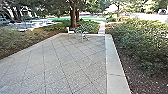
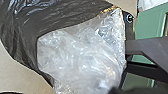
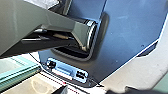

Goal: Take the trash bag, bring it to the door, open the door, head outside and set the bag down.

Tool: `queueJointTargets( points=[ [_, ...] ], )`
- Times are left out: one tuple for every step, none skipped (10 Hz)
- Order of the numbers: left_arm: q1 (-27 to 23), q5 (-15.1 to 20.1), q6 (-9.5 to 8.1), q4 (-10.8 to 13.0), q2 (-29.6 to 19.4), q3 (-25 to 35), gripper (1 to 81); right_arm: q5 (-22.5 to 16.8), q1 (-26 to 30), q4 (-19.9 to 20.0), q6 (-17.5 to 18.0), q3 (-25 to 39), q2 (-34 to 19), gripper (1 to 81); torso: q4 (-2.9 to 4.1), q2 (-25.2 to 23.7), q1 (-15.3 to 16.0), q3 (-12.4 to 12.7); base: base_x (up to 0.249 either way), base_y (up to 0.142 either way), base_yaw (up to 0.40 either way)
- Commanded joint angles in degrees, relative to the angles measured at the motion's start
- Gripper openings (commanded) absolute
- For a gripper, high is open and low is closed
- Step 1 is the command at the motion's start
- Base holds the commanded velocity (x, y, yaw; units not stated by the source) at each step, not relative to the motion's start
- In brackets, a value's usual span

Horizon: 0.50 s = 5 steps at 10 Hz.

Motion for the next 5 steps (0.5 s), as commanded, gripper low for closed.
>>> queueJointTargets(
  points=[
    [-6.8, 4.1, -0.23, -5.5, -6.4, 8.9, 1.0, -2.9, 0.7, -0.3, -0.1, 0.5, 0.5, 81.1, 0.00, 0.0, 0.0, -2.9, 0.000, 0.000, 0.000],
    [-9.1, 4.2, -0.15, -7.6, -9.0, 11.2, 1.0, -2.9, 0.7, -0.3, -0.1, 0.4, 0.5, 81.1, 0.00, 0.0, 0.0, -4.6, 0.000, 0.000, 0.000],
    [-11.7, 5.8, -0.23, -9.7, -11.3, 12.5, 1.0, -3.0, 0.7, -0.3, -0.1, 0.3, 0.5, 81.1, 0.00, 0.0, 0.0, -5.8, 0.000, 0.000, 0.000],
    [-14.6, 6.9, -0.23, -11.9, -12.9, 12.6, 1.0, -3.0, 0.7, -0.3, -0.1, 0.4, 0.5, 81.1, 0.00, 0.0, 0.0, -7.4, 0.000, 0.000, 0.000],
    [-17.0, 7.9, -0.14, -13.5, -14.1, 12.6, 1.0, -3.0, 0.7, -0.3, -0.1, 0.4, 0.5, 81.1, 0.00, 0.0, 0.0, -9.0, 0.000, 0.000, 0.000]
  ],
)
